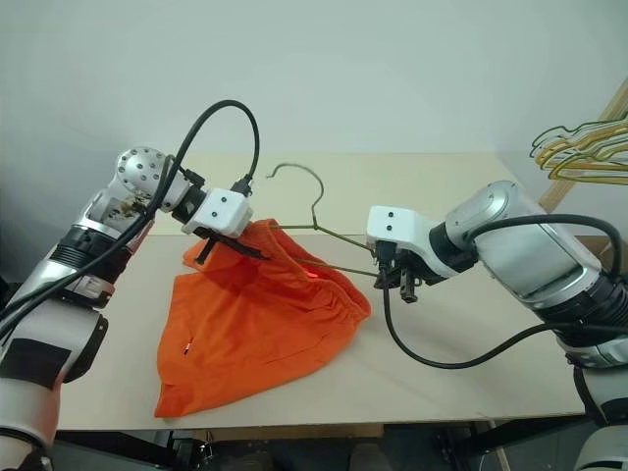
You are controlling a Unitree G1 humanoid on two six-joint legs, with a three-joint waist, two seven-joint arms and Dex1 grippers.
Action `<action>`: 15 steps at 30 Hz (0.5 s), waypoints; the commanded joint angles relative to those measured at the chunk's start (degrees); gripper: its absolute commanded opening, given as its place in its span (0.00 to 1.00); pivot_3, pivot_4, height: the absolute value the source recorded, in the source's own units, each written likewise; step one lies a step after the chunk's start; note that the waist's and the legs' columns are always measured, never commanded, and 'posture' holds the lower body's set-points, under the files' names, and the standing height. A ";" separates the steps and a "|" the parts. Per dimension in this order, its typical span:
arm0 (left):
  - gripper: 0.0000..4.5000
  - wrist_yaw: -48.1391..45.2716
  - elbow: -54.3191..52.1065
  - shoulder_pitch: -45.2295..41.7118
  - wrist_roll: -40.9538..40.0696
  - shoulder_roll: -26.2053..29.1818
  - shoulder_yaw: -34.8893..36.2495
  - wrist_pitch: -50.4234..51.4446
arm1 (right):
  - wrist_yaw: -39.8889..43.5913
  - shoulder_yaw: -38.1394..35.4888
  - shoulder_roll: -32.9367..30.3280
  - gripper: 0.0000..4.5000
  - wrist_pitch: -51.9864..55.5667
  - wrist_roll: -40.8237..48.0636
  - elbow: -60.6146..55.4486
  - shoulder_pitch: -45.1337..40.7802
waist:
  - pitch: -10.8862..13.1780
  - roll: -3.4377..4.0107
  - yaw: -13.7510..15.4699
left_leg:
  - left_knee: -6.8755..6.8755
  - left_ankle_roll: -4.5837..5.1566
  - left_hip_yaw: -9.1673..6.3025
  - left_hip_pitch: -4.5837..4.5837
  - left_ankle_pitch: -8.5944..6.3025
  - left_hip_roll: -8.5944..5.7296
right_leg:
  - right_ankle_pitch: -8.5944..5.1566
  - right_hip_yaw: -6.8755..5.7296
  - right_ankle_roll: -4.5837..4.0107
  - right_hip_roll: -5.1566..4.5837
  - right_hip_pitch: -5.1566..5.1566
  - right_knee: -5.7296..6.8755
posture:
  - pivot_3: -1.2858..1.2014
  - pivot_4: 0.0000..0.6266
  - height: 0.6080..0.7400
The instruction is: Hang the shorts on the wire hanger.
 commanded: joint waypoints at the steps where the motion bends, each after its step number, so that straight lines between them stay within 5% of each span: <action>1: 0.01 -0.24 -2.51 0.13 -2.43 0.08 3.20 2.05 | -2.24 -4.82 0.00 0.13 -3.14 -0.59 -1.34 1.74 | 0.00 0.00 -0.02 | 0.02 0.00 0.00 -0.01 0.00 0.00 | 0.00 0.00 0.00 0.00 0.00 0.00 | 0.47 0.00 1.00; 5: 0.01 0.27 -3.75 1.57 -1.96 -0.01 5.60 4.89 | -3.59 -8.95 -2.01 0.40 -3.35 -0.03 -2.54 5.67 | -0.01 0.02 0.07 | 0.04 0.00 -0.03 -0.01 0.00 0.01 | 0.00 -0.01 0.01 0.00 0.00 0.03 | 0.47 0.00 1.00; 12: 0.01 1.77 -6.33 4.54 -2.25 -0.22 9.56 12.61 | -11.08 -27.84 -3.87 0.94 1.86 3.69 -4.01 17.80 | -0.01 0.02 0.22 | 0.19 0.01 -0.12 -0.09 -0.01 0.01 | 0.00 -0.09 0.02 0.00 0.06 0.04 | 0.47 0.00 1.00; 15: 0.01 2.49 -7.49 5.76 -2.05 -0.10 10.67 14.94 | -15.47 -39.18 -1.45 0.99 3.21 5.13 -4.71 23.64 | -0.01 0.01 0.30 | 0.23 0.02 -0.14 -0.07 -0.01 0.01 | 0.00 -0.12 0.02 0.00 0.10 0.03 | 0.47 0.00 1.00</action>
